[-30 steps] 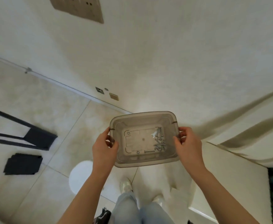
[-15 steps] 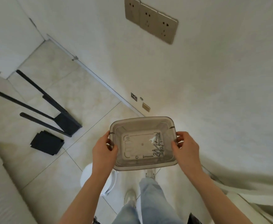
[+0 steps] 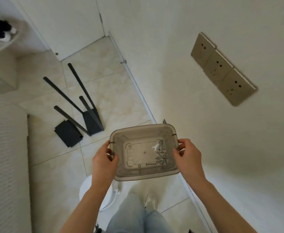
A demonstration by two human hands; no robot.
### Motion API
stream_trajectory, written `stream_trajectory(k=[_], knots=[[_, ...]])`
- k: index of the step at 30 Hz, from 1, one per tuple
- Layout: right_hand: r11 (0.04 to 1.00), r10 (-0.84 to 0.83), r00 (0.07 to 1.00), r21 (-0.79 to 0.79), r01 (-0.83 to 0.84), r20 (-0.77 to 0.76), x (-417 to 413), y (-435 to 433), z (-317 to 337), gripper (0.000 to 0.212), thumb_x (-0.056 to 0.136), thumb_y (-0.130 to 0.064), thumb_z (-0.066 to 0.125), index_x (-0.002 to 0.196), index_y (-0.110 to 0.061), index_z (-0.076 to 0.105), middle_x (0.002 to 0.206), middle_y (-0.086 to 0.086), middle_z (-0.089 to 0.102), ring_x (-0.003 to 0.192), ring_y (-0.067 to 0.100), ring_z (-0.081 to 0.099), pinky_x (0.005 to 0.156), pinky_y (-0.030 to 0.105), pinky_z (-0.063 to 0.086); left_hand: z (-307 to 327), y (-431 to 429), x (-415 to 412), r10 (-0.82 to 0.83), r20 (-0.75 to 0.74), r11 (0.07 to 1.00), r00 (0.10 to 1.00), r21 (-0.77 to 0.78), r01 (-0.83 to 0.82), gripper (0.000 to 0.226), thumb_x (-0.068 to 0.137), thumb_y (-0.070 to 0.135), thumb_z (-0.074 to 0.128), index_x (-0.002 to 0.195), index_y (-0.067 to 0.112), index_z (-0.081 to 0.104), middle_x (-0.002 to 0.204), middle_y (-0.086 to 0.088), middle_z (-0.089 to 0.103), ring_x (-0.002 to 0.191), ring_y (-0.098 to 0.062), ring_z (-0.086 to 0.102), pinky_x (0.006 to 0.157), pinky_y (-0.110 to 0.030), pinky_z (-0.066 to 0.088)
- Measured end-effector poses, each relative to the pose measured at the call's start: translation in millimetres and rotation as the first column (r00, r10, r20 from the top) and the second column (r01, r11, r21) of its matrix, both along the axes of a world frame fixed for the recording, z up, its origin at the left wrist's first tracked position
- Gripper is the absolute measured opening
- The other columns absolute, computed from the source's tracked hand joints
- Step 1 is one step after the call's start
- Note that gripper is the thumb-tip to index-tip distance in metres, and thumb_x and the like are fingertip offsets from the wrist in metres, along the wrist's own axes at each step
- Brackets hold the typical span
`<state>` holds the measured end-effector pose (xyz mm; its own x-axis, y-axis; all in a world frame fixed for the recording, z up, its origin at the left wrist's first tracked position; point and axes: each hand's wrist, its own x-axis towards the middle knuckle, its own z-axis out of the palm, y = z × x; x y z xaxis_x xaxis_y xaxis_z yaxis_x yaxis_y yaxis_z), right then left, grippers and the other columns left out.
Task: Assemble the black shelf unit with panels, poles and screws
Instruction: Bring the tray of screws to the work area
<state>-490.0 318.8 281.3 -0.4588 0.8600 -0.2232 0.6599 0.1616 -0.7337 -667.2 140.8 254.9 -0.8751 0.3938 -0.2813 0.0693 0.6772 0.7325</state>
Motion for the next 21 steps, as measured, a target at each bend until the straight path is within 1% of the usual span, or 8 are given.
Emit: stream_trajectory(k=[4,7,8,10,11,14,17,21], knots=[[0.998,0.056,0.998,-0.013,-0.056,0.024,-43,23,-4,0.027,0.090,-0.008,0.064,0.102,-0.027,0.050,0.088,-0.012,0.058,0.073,0.002,0.058,0.057,0.003,0.042,-2,11,-32,0.059,-0.004,0.998,0.998,0.009,-0.059,0.052,0.093,0.010,0.066,0.142,0.022,0.054,0.083,0.013,0.059,0.070,-0.007,0.059,0.057,-0.010,0.039],[0.996,0.086,0.995,-0.015,-0.085,0.042,-79,37,-6,0.024,0.090,-0.009,0.065,0.108,-0.022,0.054,0.090,-0.008,0.060,0.076,0.004,0.059,0.060,0.007,0.044,-7,20,-64,0.084,0.002,0.996,0.996,0.002,-0.084,0.053,0.093,0.011,0.066,0.143,0.023,0.053,0.084,0.015,0.059,0.071,-0.006,0.059,0.057,-0.009,0.039],[0.996,0.094,0.994,-0.015,-0.093,0.056,-91,40,-6,0.024,0.091,-0.010,0.065,0.111,-0.019,0.055,0.092,-0.005,0.061,0.079,0.009,0.060,0.066,0.012,0.047,-8,23,-75,0.085,0.005,0.996,0.996,0.000,-0.085,0.052,0.093,0.012,0.066,0.143,0.023,0.052,0.084,0.015,0.059,0.072,-0.006,0.059,0.058,-0.009,0.039],[0.995,0.101,0.992,-0.023,-0.100,0.079,-115,48,-6,0.025,0.091,-0.011,0.065,0.115,-0.015,0.057,0.095,-0.001,0.062,0.086,0.018,0.061,0.075,0.030,0.053,-10,29,-97,0.085,0.018,0.996,0.996,0.000,-0.085,0.052,0.094,0.012,0.065,0.142,0.024,0.052,0.086,0.015,0.059,0.073,-0.006,0.059,0.058,-0.010,0.040],[0.994,0.109,0.991,-0.026,-0.107,0.084,-126,51,-6,0.026,0.091,-0.011,0.065,0.115,-0.014,0.057,0.095,-0.001,0.063,0.087,0.020,0.061,0.076,0.032,0.053,-10,31,-108,0.086,0.024,0.996,0.996,0.002,-0.086,0.051,0.094,0.013,0.065,0.142,0.024,0.053,0.086,0.015,0.059,0.073,-0.006,0.060,0.059,-0.011,0.041],[0.992,0.124,0.989,-0.033,-0.122,0.078,-158,61,-6,0.027,0.091,-0.011,0.065,0.116,-0.013,0.057,0.095,-0.002,0.063,0.082,0.011,0.060,0.067,0.018,0.047,-9,39,-138,0.081,0.019,0.997,0.997,0.006,-0.081,0.051,0.094,0.015,0.066,0.142,0.025,0.053,0.087,0.013,0.060,0.073,-0.007,0.062,0.059,-0.012,0.044],[0.991,0.134,0.988,-0.036,-0.131,0.080,-189,73,-5,0.028,0.091,-0.009,0.065,0.118,-0.011,0.057,0.096,0.000,0.063,0.082,0.013,0.060,0.070,0.019,0.045,-8,47,-167,0.085,0.019,0.996,0.996,0.001,-0.085,0.054,0.093,0.012,0.066,0.144,0.025,0.050,0.087,0.012,0.061,0.073,-0.008,0.062,0.060,-0.013,0.045],[0.987,0.157,0.983,-0.059,-0.152,0.092,-227,91,-8,0.029,0.092,-0.010,0.064,0.120,-0.010,0.056,0.095,0.000,0.062,0.076,0.007,0.059,0.059,0.010,0.040,-8,61,-198,0.105,0.014,0.994,0.994,-0.001,-0.105,0.049,0.093,0.011,0.065,0.139,0.026,0.055,0.086,0.012,0.061,0.074,-0.009,0.062,0.060,-0.014,0.045]])
